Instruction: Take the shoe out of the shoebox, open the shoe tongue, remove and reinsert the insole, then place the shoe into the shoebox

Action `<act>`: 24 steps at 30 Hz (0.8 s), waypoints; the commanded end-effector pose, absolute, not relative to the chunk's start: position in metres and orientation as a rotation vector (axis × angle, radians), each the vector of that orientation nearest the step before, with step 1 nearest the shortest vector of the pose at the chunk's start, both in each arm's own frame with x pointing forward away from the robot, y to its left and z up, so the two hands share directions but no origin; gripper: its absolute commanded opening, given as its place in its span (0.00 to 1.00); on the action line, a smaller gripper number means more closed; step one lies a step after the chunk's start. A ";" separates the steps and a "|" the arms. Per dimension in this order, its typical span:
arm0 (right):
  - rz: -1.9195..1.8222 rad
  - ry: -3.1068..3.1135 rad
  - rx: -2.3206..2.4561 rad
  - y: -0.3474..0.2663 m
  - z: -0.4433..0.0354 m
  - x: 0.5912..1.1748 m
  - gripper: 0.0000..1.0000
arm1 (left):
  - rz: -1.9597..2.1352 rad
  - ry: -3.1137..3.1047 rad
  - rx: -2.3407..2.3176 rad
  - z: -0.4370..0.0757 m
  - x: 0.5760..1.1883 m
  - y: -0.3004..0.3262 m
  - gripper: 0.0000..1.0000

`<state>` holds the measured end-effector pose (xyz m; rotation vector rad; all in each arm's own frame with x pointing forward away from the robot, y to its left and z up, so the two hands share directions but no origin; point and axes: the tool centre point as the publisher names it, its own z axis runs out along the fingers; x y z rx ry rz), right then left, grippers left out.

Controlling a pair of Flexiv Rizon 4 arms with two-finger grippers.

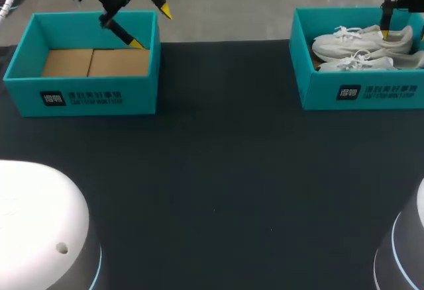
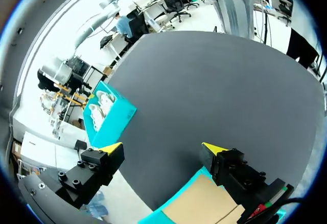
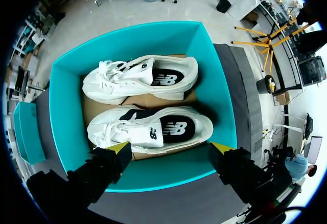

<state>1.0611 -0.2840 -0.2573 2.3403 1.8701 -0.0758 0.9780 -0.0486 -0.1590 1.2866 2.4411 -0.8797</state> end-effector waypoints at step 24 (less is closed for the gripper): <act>-0.064 1.867 2.354 -0.286 -0.258 1.059 1.00 | -0.572 2.919 -1.140 -0.174 0.998 -0.010 1.00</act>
